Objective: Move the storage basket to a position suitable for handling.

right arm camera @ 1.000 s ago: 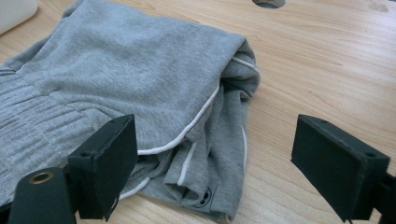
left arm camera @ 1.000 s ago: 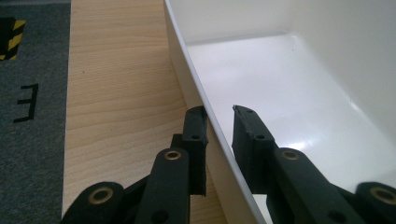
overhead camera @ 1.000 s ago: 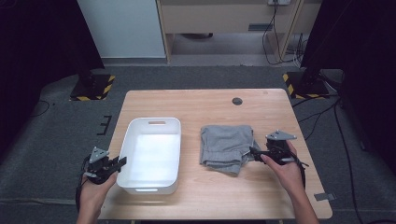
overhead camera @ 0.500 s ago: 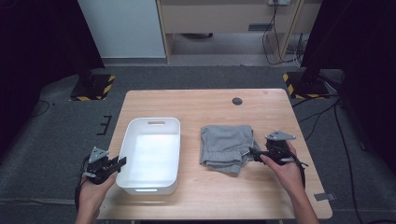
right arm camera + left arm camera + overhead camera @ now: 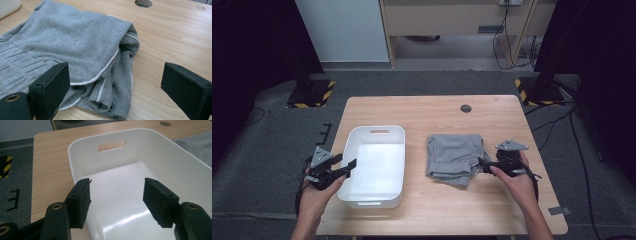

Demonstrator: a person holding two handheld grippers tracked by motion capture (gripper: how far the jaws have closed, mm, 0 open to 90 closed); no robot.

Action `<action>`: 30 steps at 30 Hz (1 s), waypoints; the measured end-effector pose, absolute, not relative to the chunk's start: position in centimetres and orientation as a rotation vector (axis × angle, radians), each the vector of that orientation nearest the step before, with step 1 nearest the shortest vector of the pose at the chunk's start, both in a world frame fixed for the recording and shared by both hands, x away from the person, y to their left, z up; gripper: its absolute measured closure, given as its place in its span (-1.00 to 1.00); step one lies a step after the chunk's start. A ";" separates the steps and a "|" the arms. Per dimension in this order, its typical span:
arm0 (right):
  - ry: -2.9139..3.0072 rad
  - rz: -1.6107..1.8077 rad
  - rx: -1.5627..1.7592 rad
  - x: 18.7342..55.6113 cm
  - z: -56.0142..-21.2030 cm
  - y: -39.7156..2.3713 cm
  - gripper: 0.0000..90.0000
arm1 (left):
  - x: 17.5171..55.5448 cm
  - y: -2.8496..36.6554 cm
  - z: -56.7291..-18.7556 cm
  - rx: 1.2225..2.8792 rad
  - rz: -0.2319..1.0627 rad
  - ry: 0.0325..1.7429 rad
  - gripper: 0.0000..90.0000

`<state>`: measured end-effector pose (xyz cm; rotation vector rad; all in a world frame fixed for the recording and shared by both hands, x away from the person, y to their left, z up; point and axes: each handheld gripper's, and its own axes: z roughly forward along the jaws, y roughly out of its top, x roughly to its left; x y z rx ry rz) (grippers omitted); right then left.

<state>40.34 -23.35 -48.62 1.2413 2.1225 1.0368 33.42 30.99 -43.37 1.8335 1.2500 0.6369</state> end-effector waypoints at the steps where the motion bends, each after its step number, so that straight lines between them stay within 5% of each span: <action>1: 2.123 1.034 1.243 40.3 -48.6 -23.3 -0.81 | 33.6 30.8 -43.1 1.832 0.641 1.248 -0.17; 15: 2.130 1.034 1.235 40.3 -48.5 -23.2 -0.74 | 35.4 27.9 -41.4 1.869 0.634 1.217 -0.22; 30: 2.148 1.038 1.178 40.5 -47.3 -22.8 -0.39 | 37.8 22.1 -39.4 1.946 0.588 1.105 -0.23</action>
